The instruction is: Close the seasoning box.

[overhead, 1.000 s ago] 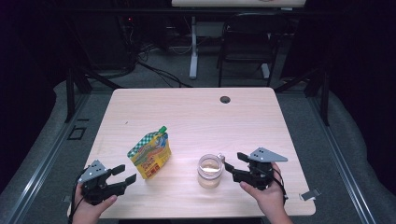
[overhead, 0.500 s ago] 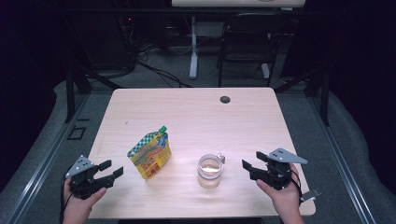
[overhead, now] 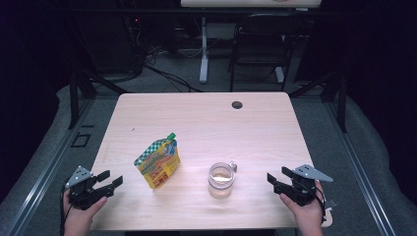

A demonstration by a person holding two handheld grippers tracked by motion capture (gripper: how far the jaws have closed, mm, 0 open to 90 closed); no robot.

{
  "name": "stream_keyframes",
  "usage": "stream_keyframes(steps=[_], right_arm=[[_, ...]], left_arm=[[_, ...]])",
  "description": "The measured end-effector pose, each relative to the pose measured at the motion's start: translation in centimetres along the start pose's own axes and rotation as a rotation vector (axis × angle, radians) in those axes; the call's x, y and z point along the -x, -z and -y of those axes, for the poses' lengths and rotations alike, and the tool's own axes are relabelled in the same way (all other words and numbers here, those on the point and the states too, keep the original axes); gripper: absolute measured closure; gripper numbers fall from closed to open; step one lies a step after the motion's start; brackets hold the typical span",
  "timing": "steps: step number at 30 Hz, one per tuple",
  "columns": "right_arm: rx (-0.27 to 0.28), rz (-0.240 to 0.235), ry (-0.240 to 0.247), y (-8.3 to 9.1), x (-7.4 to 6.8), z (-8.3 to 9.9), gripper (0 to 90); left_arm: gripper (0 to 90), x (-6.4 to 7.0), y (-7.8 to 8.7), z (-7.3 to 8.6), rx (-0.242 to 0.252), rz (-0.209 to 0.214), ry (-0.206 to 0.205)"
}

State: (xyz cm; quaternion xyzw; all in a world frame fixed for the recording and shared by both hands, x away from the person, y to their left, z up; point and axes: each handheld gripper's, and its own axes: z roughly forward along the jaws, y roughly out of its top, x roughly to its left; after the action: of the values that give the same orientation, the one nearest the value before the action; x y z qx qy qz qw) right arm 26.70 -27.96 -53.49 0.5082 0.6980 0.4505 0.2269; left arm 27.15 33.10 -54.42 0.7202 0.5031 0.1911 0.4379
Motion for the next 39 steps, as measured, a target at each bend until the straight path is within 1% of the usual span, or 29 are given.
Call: stream_keyframes(steps=[2,4,6,7,9,10,11,14,15,17,21,24,26,28,31,32,33,34,35,37,39], right_arm=[[0.001,-0.008,0.008,0.0,0.2,0.2,34.0],[0.010,0.009,0.027,-0.1,0.4,0.4,34.1],[0.011,0.021,0.023,-0.2,0.7,0.6,34.2],[0.002,0.027,0.022,-0.2,0.9,0.8,34.3],[0.002,0.031,0.011,-0.3,1.1,1.0,34.3],[-0.012,0.038,0.008,-0.4,1.3,1.2,34.4],[-0.013,0.041,0.005,-0.5,1.4,1.3,34.5],[-0.017,0.043,-0.005,-0.6,1.7,1.4,34.3],[-0.014,0.038,-0.007,-0.7,1.8,1.4,34.2],[-0.020,0.040,-0.004,-0.9,1.8,1.6,34.1],[-0.045,0.038,0.003,-1.3,1.7,1.7,33.8],[-0.045,0.039,0.013,-1.3,1.6,1.8,33.9],[-0.037,0.038,0.029,-1.3,1.5,1.7,34.1],[-0.034,0.032,0.033,-1.3,1.5,1.8,34.1],[-0.033,0.045,0.038,-1.2,1.5,1.8,33.3],[-0.037,0.046,0.032,-1.2,1.6,1.8,33.0],[-0.042,0.050,0.021,-1.1,1.7,1.9,31.7],[-0.039,0.057,0.009,-1.0,1.7,2.0,30.8],[-0.034,0.055,0.004,-1.0,1.8,2.0,30.3],[-0.010,0.053,-0.022,-0.7,2.0,2.1,29.8],[0.004,0.057,-0.031,-0.4,2.2,2.2,29.8]], left_arm=[[38.9,-0.2,-0.1,0.2,-0.003,-0.003,0.006],[38.9,-0.3,-0.2,0.4,-0.009,-0.007,0.002],[38.9,-0.5,-0.3,0.5,-0.016,-0.011,0.002],[38.9,-0.5,-0.3,0.6,-0.018,-0.012,0.002],[38.9,-0.7,-0.4,0.7,-0.017,-0.011,0.010],[39.0,-0.7,-0.5,0.8,-0.021,-0.010,0.012],[39.1,-0.8,-0.6,0.8,-0.020,-0.009,0.013],[39.1,-0.9,-0.8,1.0,-0.032,-0.015,0.003],[39.1,-1.0,-0.9,1.0,-0.044,-0.022,-0.009],[39.0,-1.0,-1.0,1.1,-0.046,-0.032,-0.018],[38.3,-1.0,-1.3,1.2,-0.047,-0.036,-0.023],[38.2,-1.0,-1.5,1.1,-0.047,-0.032,-0.025],[37.8,-1.0,-1.6,1.0,-0.054,-0.028,-0.020],[37.8,-1.0,-1.7,1.0,-0.054,-0.023,-0.011],[37.8,-0.9,-1.9,0.9,-0.054,-0.018,-0.011],[37.5,-0.9,-2.0,0.8,-0.048,-0.013,-0.006],[37.3,-0.8,-2.0,0.7,-0.053,-0.017,-0.017],[36.9,-0.8,-2.1,0.7,-0.041,-0.021,-0.018],[36.8,-0.8,-2.1,0.6,-0.034,-0.016,-0.018],[36.0,-0.7,-2.2,0.5,-0.022,-0.011,-0.020],[36.0,-0.7,-2.4,0.4,-0.022,-0.015,-0.035]])
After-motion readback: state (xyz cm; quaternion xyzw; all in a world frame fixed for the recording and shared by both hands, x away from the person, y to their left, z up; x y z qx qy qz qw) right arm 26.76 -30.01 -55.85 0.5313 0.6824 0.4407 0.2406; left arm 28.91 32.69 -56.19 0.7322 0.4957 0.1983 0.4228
